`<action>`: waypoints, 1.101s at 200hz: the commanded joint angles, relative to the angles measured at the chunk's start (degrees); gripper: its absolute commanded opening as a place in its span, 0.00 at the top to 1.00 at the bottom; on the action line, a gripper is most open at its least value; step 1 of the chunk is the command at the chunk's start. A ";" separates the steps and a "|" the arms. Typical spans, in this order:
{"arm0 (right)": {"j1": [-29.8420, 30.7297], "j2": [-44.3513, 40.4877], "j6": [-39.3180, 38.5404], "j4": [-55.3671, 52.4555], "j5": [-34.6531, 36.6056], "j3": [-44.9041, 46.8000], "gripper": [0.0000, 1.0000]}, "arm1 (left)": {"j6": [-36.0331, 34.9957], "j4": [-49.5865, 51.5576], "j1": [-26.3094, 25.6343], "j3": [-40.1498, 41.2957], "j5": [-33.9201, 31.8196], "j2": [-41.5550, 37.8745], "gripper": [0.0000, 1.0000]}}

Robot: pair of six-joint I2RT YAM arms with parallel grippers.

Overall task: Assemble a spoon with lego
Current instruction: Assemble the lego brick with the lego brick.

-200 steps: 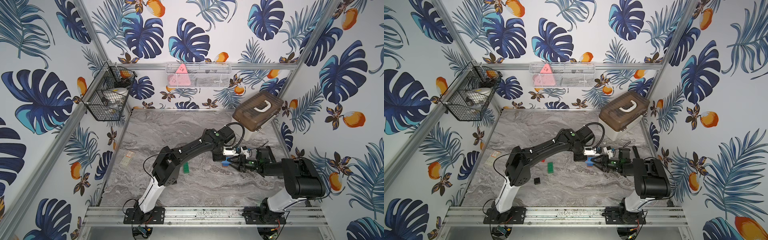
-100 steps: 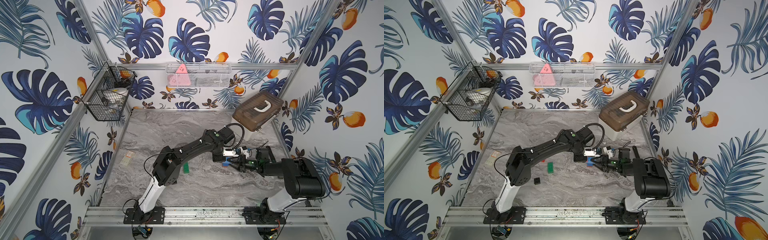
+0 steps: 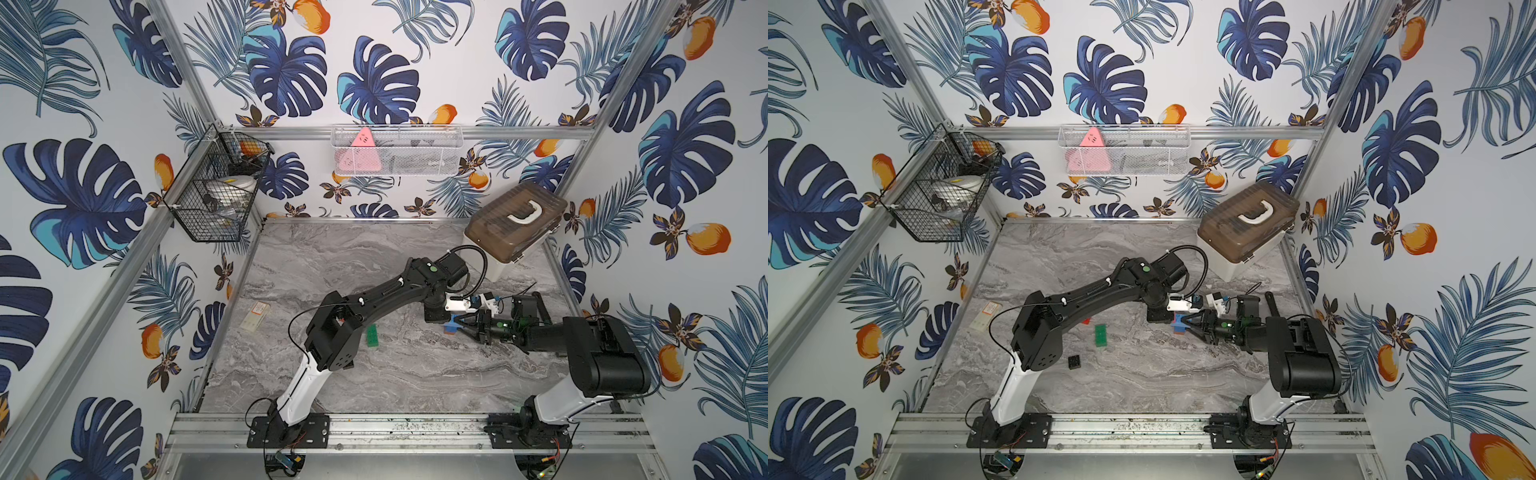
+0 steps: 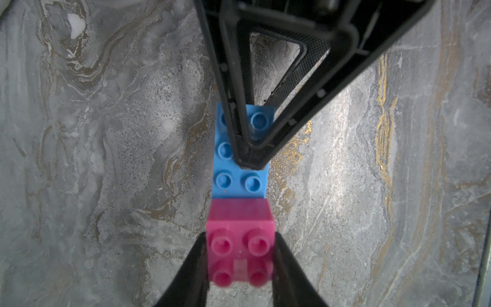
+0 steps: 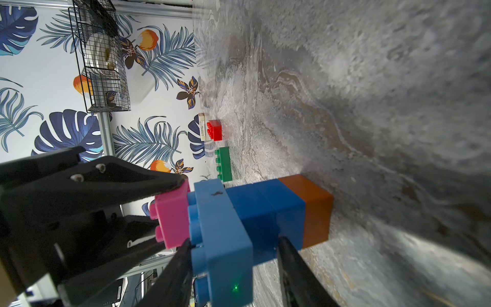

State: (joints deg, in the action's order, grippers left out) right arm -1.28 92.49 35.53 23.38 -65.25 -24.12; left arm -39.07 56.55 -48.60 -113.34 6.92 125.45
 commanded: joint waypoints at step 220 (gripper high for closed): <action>0.31 -0.35 -0.89 -3.93 2.53 -0.09 0.50 | -4.74 13.34 -1.02 -13.95 -1.71 8.58 0.84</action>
State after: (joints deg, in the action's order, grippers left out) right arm -1.13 92.33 35.33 23.03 -65.21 -24.34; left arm -43.00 65.73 -49.65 -125.40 3.44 132.07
